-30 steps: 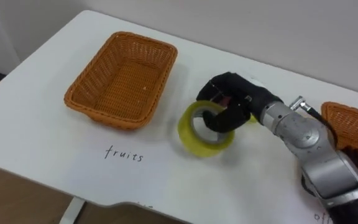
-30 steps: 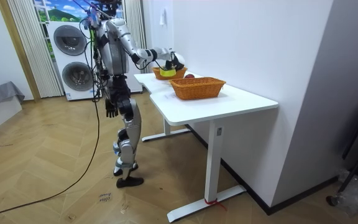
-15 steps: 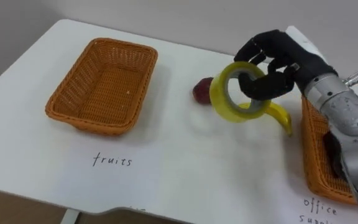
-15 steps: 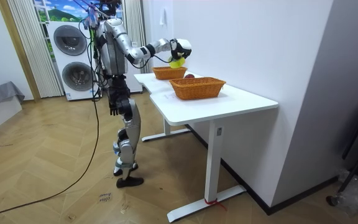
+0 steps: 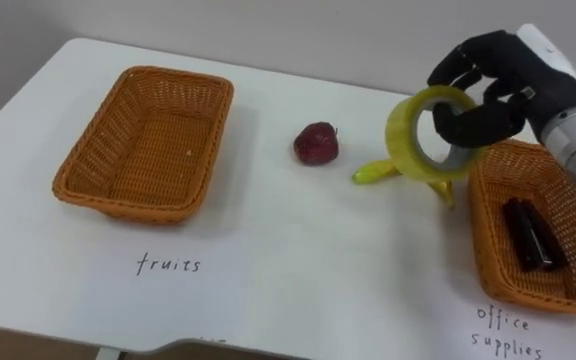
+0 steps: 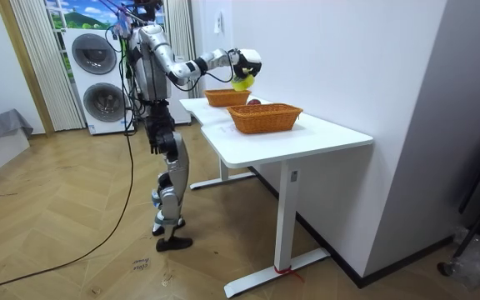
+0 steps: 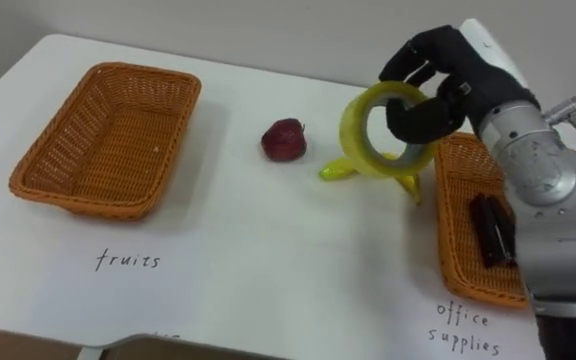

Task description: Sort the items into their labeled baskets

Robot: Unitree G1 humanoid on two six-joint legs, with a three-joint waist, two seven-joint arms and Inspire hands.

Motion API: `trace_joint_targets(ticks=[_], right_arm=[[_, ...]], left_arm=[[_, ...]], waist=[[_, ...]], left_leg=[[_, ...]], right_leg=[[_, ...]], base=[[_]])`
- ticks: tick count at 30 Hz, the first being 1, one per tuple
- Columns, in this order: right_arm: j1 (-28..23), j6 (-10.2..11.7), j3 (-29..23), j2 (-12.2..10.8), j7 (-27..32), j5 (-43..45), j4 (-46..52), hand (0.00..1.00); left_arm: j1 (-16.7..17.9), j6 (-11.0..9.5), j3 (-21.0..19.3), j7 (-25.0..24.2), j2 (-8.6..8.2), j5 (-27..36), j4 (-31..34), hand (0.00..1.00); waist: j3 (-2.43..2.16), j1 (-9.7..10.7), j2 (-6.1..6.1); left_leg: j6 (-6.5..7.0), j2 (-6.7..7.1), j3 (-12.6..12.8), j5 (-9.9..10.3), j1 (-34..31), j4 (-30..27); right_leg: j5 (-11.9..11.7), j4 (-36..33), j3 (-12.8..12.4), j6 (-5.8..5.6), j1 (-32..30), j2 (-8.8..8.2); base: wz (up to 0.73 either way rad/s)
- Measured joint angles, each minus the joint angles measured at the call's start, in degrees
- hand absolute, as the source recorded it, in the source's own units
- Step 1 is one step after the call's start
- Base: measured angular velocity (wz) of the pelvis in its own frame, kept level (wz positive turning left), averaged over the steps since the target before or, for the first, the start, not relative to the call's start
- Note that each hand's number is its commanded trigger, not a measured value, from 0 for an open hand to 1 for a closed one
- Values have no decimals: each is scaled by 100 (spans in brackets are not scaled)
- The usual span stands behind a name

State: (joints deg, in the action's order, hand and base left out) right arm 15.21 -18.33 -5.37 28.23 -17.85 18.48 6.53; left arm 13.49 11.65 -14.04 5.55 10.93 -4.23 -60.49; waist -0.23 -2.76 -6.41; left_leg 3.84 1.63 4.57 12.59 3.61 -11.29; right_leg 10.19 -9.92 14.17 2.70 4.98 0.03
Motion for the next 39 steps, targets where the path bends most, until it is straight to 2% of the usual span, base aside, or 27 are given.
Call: trace_joint_targets(ticks=[2,8,16,24,30,31,33,34,39], right_arm=[[0,4,-176,2,12,0,-257,100],[-1,-11,-520,18,235,7,-963,100],[-85,-5,-550,58,283,-77,-1314,100],[-333,3,-553,71,272,-180,-1649,100],[-352,4,-553,199,270,-460,-1848,100],[-359,4,-553,199,270,-478,-1848,94],[-403,4,-553,199,271,-477,-1848,58],[-420,4,-553,199,271,-466,-1848,0],[-471,2,-552,199,272,-307,-1848,0]], left_arm=[[3,-3,-156,-3,2,21,21,0],[63,-10,-164,-28,103,27,20,0],[98,-69,-171,-84,115,26,18,0],[278,-72,-164,-84,128,25,97,0],[320,-70,-164,-84,132,25,102,0],[317,-70,-164,-84,132,25,107,0],[281,-70,-165,-84,132,25,111,0],[269,-70,-165,-84,132,25,111,0],[219,-50,-160,-85,133,26,112,0]], waist=[[-7,35,-31],[-14,211,-147],[-37,301,-181],[-35,320,-174],[-32,349,-170],[-30,351,-167],[-29,354,-148],[-24,352,-136],[-12,373,-102]], left_leg=[[0,0,-1,0,4,-4],[0,-8,63,0,24,13],[2,-13,149,0,106,89],[3,-14,153,0,111,84],[2,-17,171,0,108,77],[2,-17,179,0,108,77],[2,-21,199,0,109,79],[2,-22,201,0,108,79],[2,-28,201,0,110,81]], right_leg=[[0,-1,-2,0,6,0],[0,-12,-61,0,4,5],[-2,-19,-157,-4,14,18],[-3,-9,-162,-5,5,20],[-3,-13,-179,-5,8,21],[-4,-14,-185,-5,7,21],[-4,-19,-198,-5,3,23],[-4,-21,-198,-5,3,23],[-3,-63,-199,-5,-17,25]], base=[[0],[-6],[-6],[0],[0],[-4],[-4],[0],[0]])
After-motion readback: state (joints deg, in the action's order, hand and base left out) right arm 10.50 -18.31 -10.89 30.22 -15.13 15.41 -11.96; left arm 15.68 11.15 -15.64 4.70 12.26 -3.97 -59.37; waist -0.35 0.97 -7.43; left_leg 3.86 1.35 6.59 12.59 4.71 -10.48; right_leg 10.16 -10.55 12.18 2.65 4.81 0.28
